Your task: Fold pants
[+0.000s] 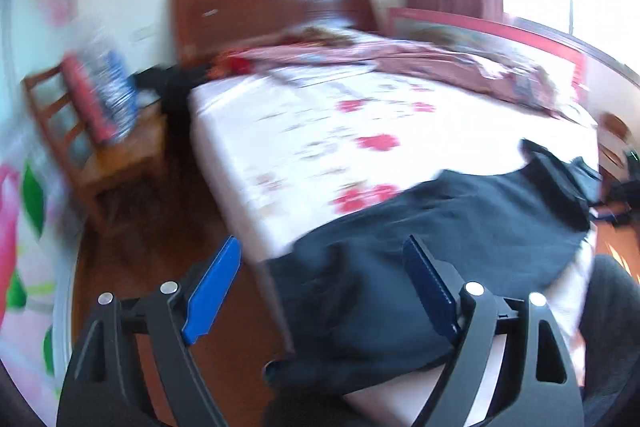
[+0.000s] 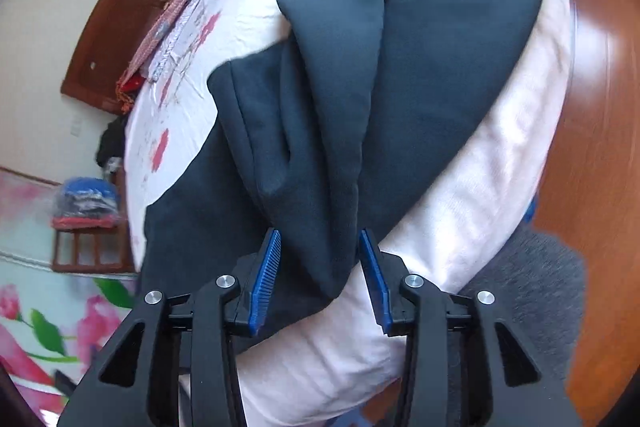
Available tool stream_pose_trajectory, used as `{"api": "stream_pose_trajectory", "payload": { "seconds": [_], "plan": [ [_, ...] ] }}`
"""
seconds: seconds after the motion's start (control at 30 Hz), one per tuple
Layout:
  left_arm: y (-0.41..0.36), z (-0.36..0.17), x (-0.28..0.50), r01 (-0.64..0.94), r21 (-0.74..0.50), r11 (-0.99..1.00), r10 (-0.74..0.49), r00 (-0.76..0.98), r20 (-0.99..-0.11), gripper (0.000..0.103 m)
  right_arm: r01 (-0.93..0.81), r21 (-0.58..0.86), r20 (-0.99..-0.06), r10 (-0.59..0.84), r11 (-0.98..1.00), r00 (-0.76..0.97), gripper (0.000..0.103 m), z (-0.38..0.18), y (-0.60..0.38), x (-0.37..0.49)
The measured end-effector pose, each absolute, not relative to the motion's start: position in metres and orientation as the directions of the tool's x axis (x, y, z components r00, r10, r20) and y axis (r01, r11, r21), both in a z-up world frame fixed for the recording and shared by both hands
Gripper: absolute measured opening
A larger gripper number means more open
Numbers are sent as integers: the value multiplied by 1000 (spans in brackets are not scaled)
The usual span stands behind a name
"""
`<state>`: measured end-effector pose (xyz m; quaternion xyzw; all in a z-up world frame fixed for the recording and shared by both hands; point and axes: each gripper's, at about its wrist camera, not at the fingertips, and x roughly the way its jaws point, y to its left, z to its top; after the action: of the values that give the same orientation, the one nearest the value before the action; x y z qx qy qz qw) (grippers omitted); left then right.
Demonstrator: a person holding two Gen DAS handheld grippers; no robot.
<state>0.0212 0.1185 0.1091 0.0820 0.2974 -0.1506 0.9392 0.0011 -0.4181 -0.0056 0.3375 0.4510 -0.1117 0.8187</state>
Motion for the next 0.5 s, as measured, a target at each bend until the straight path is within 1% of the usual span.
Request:
{"api": "stream_pose_trajectory", "payload": {
  "seconds": [0.03, 0.1, 0.13, 0.17, 0.23, 0.27, 0.33, 0.43, 0.5],
  "plan": [
    [98, 109, 23, 375, 58, 925, -270, 758, -593, 83, 465, 402, -810, 70, 789, 582, 45, 8, -420, 10],
    [50, 104, 29, 440, -1, 898, -346, 704, -620, 85, 431, 325, -787, -12, 842, 617, 45, 27, -430, 36],
    [33, 101, 30, 468, -51, 882, -393, 673, -627, 87, 424, 338, -767, -15, 840, 642, 45, 31, -444, 51],
    [14, 99, 30, 498, -122, 858, -456, 633, -625, 88, 442, 390, -751, 2, 808, 660, 45, 31, -462, 66],
    [-23, 94, 24, 533, -257, 806, -564, 563, -604, 95, 513, 513, -730, 35, 688, 682, 45, 19, -508, 92],
    [-39, 91, 19, 535, -300, 790, -592, 536, -602, 96, 528, 543, -719, 37, 654, 694, 45, 14, -529, 106],
    [-62, 85, 10, 538, -380, 752, -644, 478, -597, 97, 590, 483, -743, -53, 647, 667, 45, 13, -557, 134],
    [-76, 67, -9, 525, -461, 715, -687, 409, -601, 99, 640, 411, -807, -68, 649, 587, 45, -3, -585, 168],
    [-77, 50, -14, 514, -487, 706, -691, 353, -631, 99, 647, 367, -841, -60, 668, 538, 45, -20, -592, 183]
  ]
}}
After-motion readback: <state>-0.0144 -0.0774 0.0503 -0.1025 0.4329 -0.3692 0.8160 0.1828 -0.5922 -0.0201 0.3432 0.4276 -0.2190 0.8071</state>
